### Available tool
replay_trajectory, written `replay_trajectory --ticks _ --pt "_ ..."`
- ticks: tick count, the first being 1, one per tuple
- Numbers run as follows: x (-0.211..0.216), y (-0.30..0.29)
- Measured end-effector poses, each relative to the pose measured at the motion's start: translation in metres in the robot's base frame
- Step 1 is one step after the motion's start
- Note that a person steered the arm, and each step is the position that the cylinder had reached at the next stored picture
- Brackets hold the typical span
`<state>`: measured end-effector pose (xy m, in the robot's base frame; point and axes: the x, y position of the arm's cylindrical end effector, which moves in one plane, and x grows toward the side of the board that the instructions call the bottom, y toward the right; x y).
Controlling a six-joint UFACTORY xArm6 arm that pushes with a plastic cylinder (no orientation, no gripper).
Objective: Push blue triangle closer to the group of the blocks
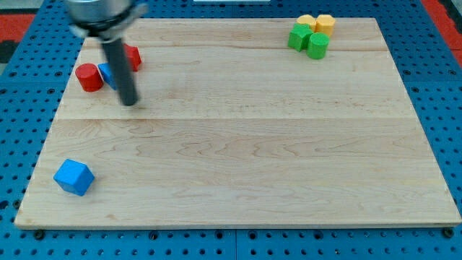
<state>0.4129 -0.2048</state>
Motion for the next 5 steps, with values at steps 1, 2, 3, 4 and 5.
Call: replay_trajectory --ticks 1,2,3,4,5 --pt "-0.01 -0.084" --pt "-0.036 -0.088" --pt "-0.054 -0.023" --pt "-0.083 0.045" --pt "-0.083 0.121"
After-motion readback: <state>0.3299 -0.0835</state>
